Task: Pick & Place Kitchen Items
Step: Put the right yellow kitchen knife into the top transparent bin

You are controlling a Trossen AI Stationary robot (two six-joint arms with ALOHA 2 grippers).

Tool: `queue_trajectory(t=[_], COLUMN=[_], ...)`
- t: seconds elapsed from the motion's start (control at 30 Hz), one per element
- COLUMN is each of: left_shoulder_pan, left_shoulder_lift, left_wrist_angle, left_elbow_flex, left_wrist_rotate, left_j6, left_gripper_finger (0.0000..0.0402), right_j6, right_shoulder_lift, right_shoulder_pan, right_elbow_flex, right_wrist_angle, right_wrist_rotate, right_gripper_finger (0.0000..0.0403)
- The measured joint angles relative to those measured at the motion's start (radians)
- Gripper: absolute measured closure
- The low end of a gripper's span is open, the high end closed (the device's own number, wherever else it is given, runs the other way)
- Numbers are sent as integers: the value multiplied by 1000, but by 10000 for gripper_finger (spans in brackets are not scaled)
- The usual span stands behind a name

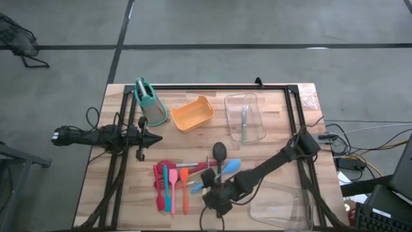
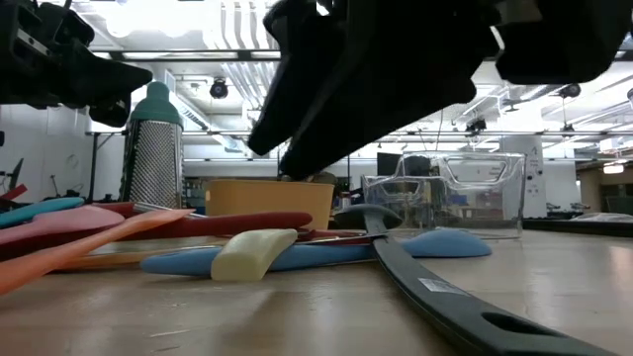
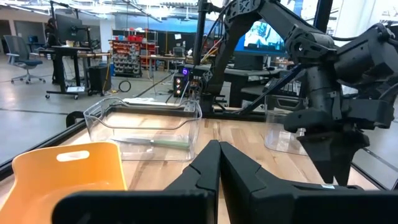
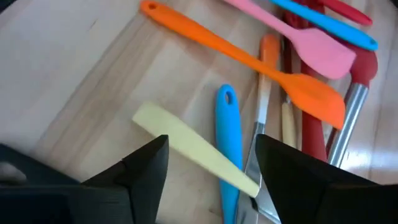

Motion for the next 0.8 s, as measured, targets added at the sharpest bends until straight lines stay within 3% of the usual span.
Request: queue_trajectory(t=[0.43, 0.8], left_shoulder_pan=[0, 0], left_shoulder_lift=[0, 0], left_wrist_angle=[0, 0], left_elbow_flex=[0, 0], left_wrist_rotate=[0, 0], left_j6=[0, 0], left_gripper_finger=[388, 388], right_j6=[-169, -242], right_shoulder_lift=[56, 103], right_shoulder_pan=[-1, -9], right_elbow_flex=[-4, -4], right_wrist_angle=[40, 80], right_wrist_rotate=[1, -12], right_gripper_finger=[184, 168])
